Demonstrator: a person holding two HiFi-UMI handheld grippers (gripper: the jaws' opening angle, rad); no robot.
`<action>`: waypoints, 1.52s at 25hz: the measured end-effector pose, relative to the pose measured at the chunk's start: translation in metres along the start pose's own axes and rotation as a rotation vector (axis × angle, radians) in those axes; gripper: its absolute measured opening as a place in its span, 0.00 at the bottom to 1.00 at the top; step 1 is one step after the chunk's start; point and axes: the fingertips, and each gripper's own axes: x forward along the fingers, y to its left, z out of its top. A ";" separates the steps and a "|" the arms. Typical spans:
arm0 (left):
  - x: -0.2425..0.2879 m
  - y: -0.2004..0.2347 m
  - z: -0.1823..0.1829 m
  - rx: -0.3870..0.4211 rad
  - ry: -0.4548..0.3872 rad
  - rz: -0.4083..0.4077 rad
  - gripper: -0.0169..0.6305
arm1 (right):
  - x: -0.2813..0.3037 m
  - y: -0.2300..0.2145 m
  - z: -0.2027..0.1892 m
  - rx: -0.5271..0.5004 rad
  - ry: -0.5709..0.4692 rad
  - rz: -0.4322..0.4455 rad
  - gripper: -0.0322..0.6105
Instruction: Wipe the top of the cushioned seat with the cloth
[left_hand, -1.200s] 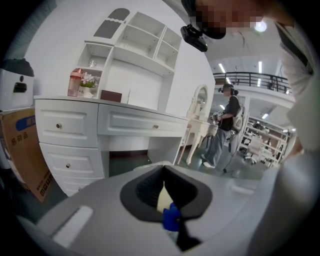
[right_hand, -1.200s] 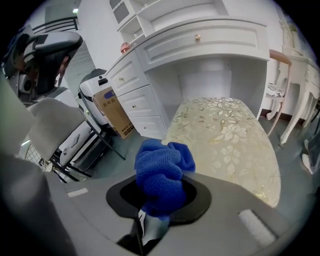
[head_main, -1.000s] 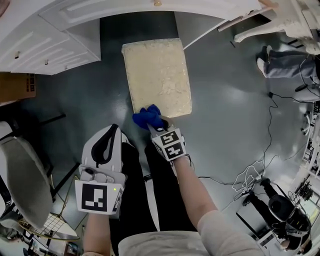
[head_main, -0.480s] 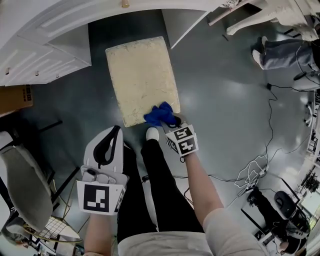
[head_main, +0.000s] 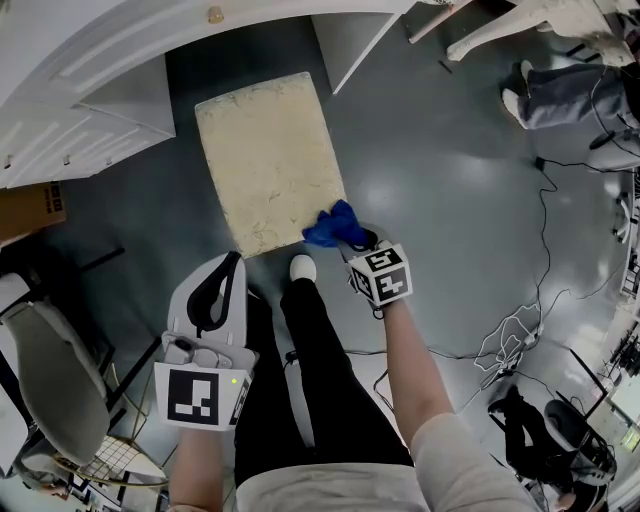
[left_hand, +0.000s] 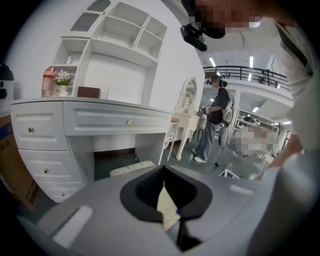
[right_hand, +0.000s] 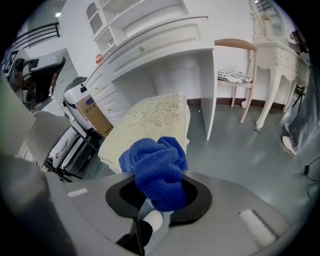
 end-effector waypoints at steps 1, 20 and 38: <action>0.001 -0.001 0.000 0.000 0.001 -0.001 0.03 | -0.001 -0.004 -0.002 0.011 0.005 -0.004 0.21; -0.020 0.003 0.041 0.058 -0.022 -0.052 0.03 | -0.054 0.035 0.043 0.162 -0.114 -0.030 0.17; -0.122 0.018 0.158 0.158 -0.131 -0.152 0.03 | -0.244 0.171 0.190 0.147 -0.451 -0.056 0.17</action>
